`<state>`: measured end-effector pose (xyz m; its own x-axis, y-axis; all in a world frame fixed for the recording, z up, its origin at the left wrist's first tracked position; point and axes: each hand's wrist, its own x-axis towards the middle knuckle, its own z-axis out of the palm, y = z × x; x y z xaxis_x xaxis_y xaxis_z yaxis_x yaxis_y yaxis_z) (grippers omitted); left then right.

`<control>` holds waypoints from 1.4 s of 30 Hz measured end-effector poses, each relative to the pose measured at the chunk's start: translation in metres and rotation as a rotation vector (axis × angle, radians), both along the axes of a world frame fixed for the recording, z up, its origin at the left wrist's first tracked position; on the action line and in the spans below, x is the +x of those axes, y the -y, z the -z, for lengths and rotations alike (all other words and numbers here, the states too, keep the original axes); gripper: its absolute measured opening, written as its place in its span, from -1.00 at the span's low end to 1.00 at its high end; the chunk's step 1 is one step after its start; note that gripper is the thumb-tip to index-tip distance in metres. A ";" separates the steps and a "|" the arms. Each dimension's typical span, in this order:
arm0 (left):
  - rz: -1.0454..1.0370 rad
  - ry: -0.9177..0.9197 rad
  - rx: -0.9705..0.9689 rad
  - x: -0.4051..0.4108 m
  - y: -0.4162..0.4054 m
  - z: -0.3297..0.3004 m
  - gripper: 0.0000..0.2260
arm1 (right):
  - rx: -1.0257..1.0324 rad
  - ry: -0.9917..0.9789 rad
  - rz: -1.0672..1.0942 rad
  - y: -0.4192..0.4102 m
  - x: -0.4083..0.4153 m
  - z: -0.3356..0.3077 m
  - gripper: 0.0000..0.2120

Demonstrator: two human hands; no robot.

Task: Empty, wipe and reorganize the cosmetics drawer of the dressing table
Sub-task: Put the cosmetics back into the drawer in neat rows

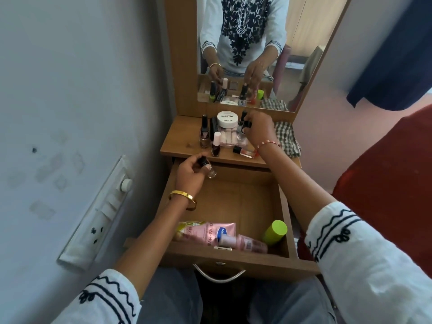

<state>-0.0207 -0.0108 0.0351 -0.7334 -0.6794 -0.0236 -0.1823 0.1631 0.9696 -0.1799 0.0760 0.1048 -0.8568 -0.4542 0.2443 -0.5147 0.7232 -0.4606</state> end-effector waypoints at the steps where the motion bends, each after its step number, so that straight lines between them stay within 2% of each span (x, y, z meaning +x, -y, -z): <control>1: -0.006 0.003 0.001 0.000 0.001 0.001 -0.66 | -0.014 -0.003 -0.005 -0.001 0.001 -0.001 -0.70; 9: -0.023 -0.013 -0.096 0.014 0.010 0.006 -0.68 | -0.268 0.038 -0.001 -0.013 0.024 -0.006 -0.71; 12: -0.046 -0.002 -0.137 0.028 0.014 0.012 -0.68 | -0.297 0.105 -0.007 -0.017 0.042 -0.002 -0.73; 17: -0.096 0.085 -0.251 0.048 0.025 0.027 -0.69 | -0.256 0.252 -0.087 -0.014 0.076 0.012 -0.76; 22: -0.054 0.170 -0.365 0.052 0.038 0.035 -0.70 | -0.216 0.396 -0.145 0.002 0.100 0.049 -0.80; 26: -0.029 0.207 -0.447 0.047 0.043 0.042 -0.69 | -0.143 0.452 -0.163 0.016 0.106 0.075 -0.74; 36: -0.028 0.415 -0.685 0.023 0.053 0.055 -0.66 | 0.018 0.402 -0.260 0.043 0.100 0.117 -0.70; 42: 0.018 0.458 -0.754 0.015 0.057 0.063 -0.64 | 0.040 0.330 -0.321 0.051 0.100 0.127 -0.70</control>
<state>-0.0054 -0.0678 -0.0279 -0.7726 -0.6210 0.1321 -0.5176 0.7365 0.4355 -0.0800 0.0254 -0.0224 -0.7002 -0.7128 -0.0412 -0.5458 0.5716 -0.6127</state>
